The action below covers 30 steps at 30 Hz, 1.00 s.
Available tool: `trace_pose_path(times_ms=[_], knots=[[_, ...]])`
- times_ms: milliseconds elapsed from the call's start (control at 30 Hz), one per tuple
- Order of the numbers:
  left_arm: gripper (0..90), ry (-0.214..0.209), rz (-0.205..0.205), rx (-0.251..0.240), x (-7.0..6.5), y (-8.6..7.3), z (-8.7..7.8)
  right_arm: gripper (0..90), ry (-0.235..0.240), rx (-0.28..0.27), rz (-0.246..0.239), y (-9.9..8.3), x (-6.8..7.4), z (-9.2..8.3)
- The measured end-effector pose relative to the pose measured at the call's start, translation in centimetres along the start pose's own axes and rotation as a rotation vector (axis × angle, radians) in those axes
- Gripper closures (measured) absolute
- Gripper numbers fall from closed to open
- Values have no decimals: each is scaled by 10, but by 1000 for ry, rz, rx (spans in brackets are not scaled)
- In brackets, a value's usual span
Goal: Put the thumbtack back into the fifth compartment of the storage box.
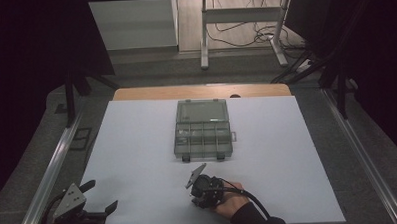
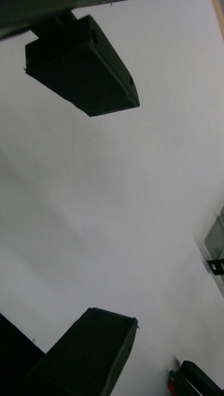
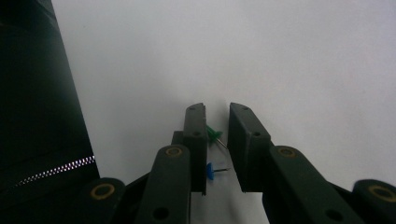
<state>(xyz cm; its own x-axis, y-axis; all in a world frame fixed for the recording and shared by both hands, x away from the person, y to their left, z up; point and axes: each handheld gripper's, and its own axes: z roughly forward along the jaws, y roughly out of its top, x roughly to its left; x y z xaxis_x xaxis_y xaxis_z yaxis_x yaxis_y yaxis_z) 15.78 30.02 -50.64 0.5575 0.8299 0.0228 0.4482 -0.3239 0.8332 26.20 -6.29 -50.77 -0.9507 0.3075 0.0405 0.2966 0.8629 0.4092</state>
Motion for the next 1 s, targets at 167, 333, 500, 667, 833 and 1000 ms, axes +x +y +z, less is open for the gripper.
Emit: trace_pose_path(times_ms=[167, 333, 500, 667, 833, 1000], knots=[[14, 0, 1, 1, 0, 0, 0, 802, -4, 3, -9, 0, -1, 2], [14, 0, 3, 2, 0, 0, 0, 823, -8, 0, -14, 0, -2, 2], [14, 1, 3, 3, 0, 0, 0, 825, -7, -1, -6, 0, -2, 2], [14, 0, 2, 3, 0, 0, 0, 825, -19, -11, 3, 0, -2, 0], [13, 6, -5, 9, 0, 0, 1, 825, -22, -34, 14, 0, -5, -4], [14, 5, -20, 6, 2, 0, 1, 825, -27, -57, 33, 0, -10, -8]])
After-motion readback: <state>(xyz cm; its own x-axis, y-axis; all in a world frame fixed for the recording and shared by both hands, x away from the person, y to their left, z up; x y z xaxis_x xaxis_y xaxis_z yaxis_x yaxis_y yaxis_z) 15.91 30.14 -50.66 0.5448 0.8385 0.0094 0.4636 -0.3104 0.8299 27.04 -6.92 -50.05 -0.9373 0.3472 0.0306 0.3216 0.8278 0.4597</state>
